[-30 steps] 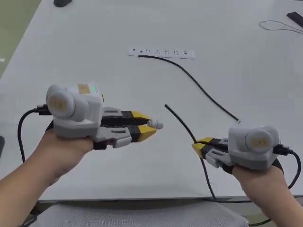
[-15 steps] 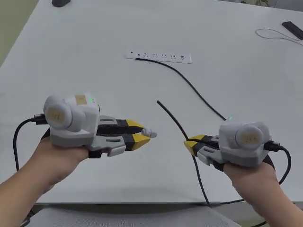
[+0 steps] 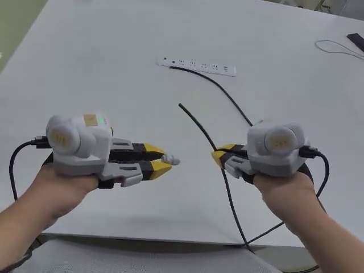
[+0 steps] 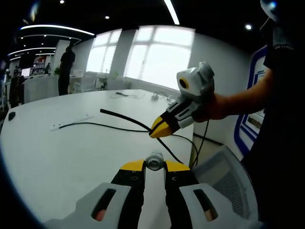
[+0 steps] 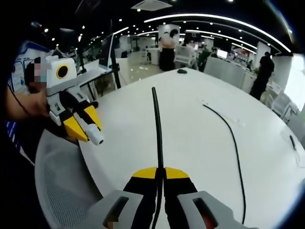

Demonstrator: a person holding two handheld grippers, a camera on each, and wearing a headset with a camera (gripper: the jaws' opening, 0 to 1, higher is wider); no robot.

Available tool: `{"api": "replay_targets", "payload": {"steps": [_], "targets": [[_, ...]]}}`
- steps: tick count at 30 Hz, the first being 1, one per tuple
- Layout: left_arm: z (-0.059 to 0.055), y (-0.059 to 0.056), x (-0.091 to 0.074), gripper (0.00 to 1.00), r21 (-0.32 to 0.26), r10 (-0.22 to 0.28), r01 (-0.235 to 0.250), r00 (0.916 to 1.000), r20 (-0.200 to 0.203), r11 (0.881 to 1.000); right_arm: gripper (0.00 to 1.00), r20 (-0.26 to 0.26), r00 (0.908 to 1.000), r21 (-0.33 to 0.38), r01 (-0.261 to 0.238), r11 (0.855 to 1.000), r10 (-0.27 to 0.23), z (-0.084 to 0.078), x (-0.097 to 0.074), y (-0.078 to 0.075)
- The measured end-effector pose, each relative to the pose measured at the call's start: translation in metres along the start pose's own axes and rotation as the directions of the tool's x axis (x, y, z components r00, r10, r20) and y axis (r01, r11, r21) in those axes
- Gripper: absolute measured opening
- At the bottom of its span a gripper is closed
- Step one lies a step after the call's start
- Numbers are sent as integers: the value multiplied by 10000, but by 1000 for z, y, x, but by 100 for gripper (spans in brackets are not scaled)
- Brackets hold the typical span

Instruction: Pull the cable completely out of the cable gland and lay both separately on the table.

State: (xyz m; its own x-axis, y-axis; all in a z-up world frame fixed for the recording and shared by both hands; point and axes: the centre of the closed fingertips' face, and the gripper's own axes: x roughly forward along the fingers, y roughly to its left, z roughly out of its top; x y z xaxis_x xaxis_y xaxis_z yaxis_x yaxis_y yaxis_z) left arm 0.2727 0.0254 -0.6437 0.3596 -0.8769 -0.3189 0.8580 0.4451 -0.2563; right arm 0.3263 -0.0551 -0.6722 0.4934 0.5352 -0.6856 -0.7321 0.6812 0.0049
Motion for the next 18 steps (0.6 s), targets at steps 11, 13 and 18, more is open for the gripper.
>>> {"api": "replay_targets", "payload": {"steps": [11, 13, 18], "targets": [[-24, 10, -7, 15, -282, 166, -169, 9998, -96, 9995, 0, -284, 9994, -707, -220, 9973, 201, 16, 27, 2], [-29, 13, -8, 15, -315, 205, -208, 9997, -115, 9993, 0, -346, 9991, -819, -269, 9963, 241, 18, 33, 3], [-41, 18, -11, 15, -352, 245, -252, 9995, -205, 9991, 0, -463, 9985, -1006, -335, 9944, 290, 24, 47, 4]]}}
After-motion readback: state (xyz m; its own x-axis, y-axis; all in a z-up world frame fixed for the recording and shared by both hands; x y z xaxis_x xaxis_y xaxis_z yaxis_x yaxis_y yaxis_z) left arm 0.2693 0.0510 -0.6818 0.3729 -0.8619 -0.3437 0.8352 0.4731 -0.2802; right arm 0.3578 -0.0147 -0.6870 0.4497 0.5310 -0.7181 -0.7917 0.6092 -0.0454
